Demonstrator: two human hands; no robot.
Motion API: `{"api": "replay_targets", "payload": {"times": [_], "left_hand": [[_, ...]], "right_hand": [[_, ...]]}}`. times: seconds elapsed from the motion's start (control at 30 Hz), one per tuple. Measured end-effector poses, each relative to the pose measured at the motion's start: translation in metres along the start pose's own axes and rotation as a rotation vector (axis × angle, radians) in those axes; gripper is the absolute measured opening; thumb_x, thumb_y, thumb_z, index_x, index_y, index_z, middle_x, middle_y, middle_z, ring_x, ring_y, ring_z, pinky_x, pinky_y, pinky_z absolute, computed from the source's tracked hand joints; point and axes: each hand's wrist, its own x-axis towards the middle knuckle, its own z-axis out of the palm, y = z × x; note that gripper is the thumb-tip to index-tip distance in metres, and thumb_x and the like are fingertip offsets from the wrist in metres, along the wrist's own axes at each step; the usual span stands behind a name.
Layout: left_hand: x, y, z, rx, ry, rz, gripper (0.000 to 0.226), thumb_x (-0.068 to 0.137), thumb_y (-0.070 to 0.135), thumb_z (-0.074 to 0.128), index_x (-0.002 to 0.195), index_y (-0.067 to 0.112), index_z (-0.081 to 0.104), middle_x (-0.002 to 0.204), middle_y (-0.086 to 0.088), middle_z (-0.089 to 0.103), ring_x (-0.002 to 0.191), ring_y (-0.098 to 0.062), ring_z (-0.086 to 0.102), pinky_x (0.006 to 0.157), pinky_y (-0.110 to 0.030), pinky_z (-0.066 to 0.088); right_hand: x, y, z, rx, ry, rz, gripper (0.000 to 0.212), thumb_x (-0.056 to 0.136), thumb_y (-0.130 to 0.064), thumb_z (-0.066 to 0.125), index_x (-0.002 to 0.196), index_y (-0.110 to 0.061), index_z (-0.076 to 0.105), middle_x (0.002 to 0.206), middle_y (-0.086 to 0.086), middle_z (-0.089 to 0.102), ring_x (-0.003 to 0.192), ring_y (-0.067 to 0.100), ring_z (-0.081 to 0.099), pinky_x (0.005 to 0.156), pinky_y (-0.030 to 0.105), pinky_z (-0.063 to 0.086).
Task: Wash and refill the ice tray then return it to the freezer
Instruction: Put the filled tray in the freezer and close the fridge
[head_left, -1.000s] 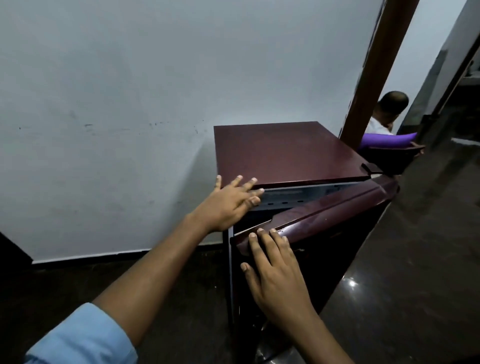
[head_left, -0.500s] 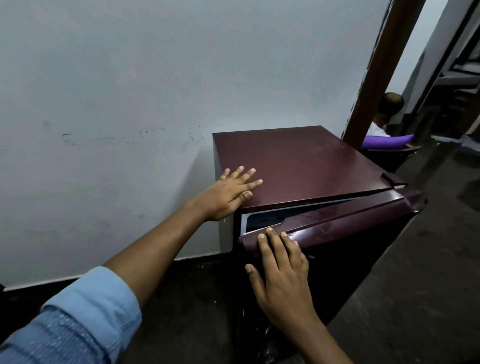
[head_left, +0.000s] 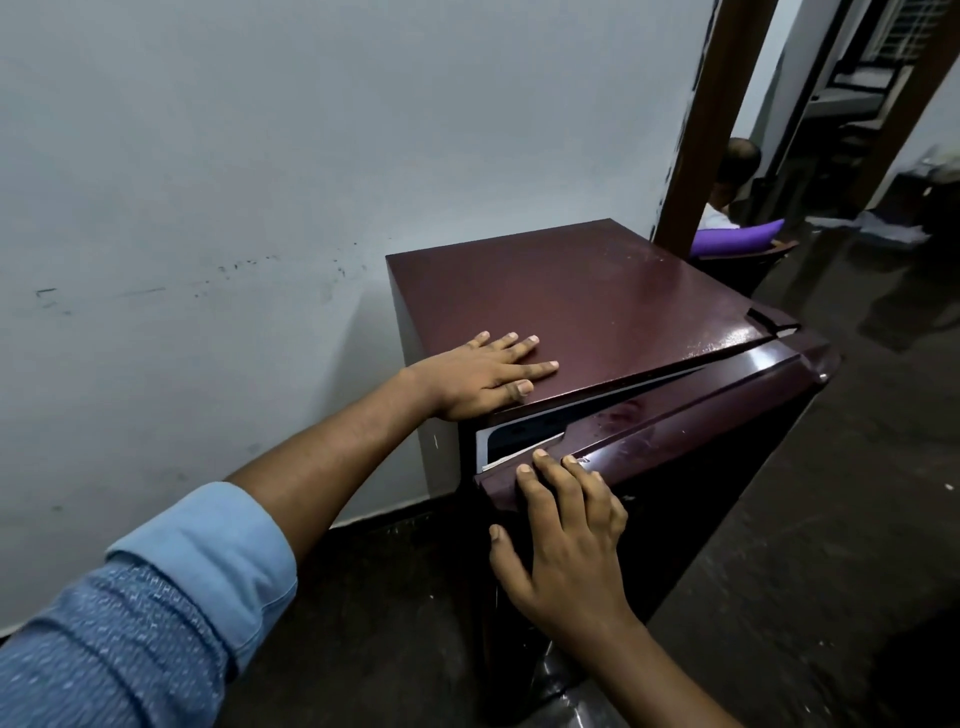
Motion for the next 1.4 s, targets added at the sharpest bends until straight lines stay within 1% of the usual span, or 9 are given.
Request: {"api": "replay_targets", "payload": {"times": [0.1, 0.3, 0.77, 0.9, 1.0, 1.1, 1.2, 1.3, 1.4], "left_hand": [[0.004, -0.005, 0.002, -0.018, 0.002, -0.005, 0.053, 0.114, 0.050, 0.022, 0.166, 0.047, 0.013, 0.178, -0.001, -0.003, 0.164, -0.025, -0.005, 0.130, -0.053, -0.009], [0.008, -0.012, 0.009, -0.028, 0.032, -0.005, 0.054, 0.113, 0.051, 0.024, 0.166, 0.046, 0.014, 0.178, 0.001, 0.000, 0.164, -0.021, -0.003, 0.132, -0.048, -0.003], [0.005, -0.006, 0.008, -0.030, 0.052, -0.020, 0.053, 0.114, 0.048, 0.026, 0.166, 0.046, 0.015, 0.178, 0.003, 0.002, 0.165, -0.020, -0.001, 0.132, -0.043, -0.002], [0.004, -0.004, 0.007, -0.036, 0.055, -0.045, 0.054, 0.114, 0.051, 0.027, 0.166, 0.046, 0.015, 0.178, 0.003, 0.003, 0.164, -0.023, -0.003, 0.133, -0.048, 0.000], [0.005, -0.001, 0.008, -0.020, 0.061, -0.091, 0.056, 0.112, 0.056, 0.026, 0.165, 0.049, 0.013, 0.178, 0.003, 0.002, 0.164, -0.027, -0.008, 0.132, -0.050, -0.006], [0.004, -0.001, 0.010, -0.021, 0.066, -0.126, 0.058, 0.110, 0.060, 0.025, 0.165, 0.050, 0.012, 0.178, 0.002, 0.000, 0.164, -0.027, -0.007, 0.131, -0.054, -0.008], [0.002, 0.001, 0.009, -0.047, 0.074, -0.161, 0.060, 0.109, 0.065, 0.027, 0.165, 0.050, 0.014, 0.178, 0.003, 0.001, 0.164, -0.026, -0.003, 0.131, -0.054, -0.005], [0.004, 0.003, 0.009, -0.077, 0.085, -0.221, 0.065, 0.105, 0.071, 0.032, 0.165, 0.051, 0.017, 0.178, 0.004, 0.003, 0.165, -0.026, 0.000, 0.132, -0.052, -0.003], [0.007, 0.005, 0.009, -0.109, 0.090, -0.280, 0.069, 0.101, 0.077, 0.032, 0.164, 0.052, 0.017, 0.178, 0.005, 0.004, 0.165, -0.027, 0.000, 0.131, -0.051, -0.003]], "right_hand": [[0.001, -0.002, 0.006, 0.002, 0.029, 0.014, 0.062, 0.082, -0.051, 0.063, 0.132, -0.014, 0.063, 0.146, 0.008, 0.054, 0.138, 0.032, 0.043, 0.109, 0.052, 0.033], [0.001, -0.003, 0.018, 0.056, 0.060, 0.037, 0.055, 0.093, -0.053, 0.054, 0.137, -0.018, 0.054, 0.148, 0.006, 0.049, 0.141, 0.031, 0.039, 0.113, 0.052, 0.030], [0.029, -0.014, 0.046, 0.085, 0.061, 0.107, 0.052, 0.096, -0.050, 0.054, 0.134, -0.015, 0.062, 0.148, 0.008, 0.049, 0.142, 0.032, 0.038, 0.113, 0.054, 0.031], [0.026, -0.007, 0.035, 0.398, 0.136, 0.100, 0.036, 0.095, -0.040, 0.058, 0.125, -0.020, 0.060, 0.146, 0.007, 0.049, 0.139, 0.032, 0.042, 0.114, 0.047, 0.031], [-0.002, 0.005, 0.030, 0.708, 0.280, 0.233, 0.019, 0.094, -0.026, 0.056, 0.112, -0.022, 0.053, 0.141, 0.008, 0.046, 0.131, 0.036, 0.046, 0.113, 0.042, 0.035], [-0.052, 0.014, 0.035, 0.883, 0.250, 0.501, 0.011, 0.099, -0.028, 0.049, 0.109, -0.030, 0.050, 0.127, 0.005, 0.052, 0.120, 0.028, 0.052, 0.104, 0.044, 0.043], [-0.087, 0.021, 0.042, 1.023, 0.058, 0.763, 0.021, 0.102, -0.043, 0.044, 0.104, -0.026, 0.056, 0.101, -0.002, 0.061, 0.096, 0.016, 0.060, 0.086, 0.040, 0.048], [-0.091, 0.025, 0.052, 1.034, -0.025, 0.777, 0.042, 0.103, -0.051, 0.037, 0.097, -0.015, 0.058, 0.089, 0.005, 0.058, 0.083, 0.015, 0.056, 0.079, 0.034, 0.047], [-0.079, 0.022, 0.064, 1.021, -0.033, 0.714, 0.041, 0.107, -0.047, 0.035, 0.096, -0.018, 0.061, 0.086, 0.006, 0.060, 0.080, 0.024, 0.058, 0.073, 0.045, 0.049]]}}
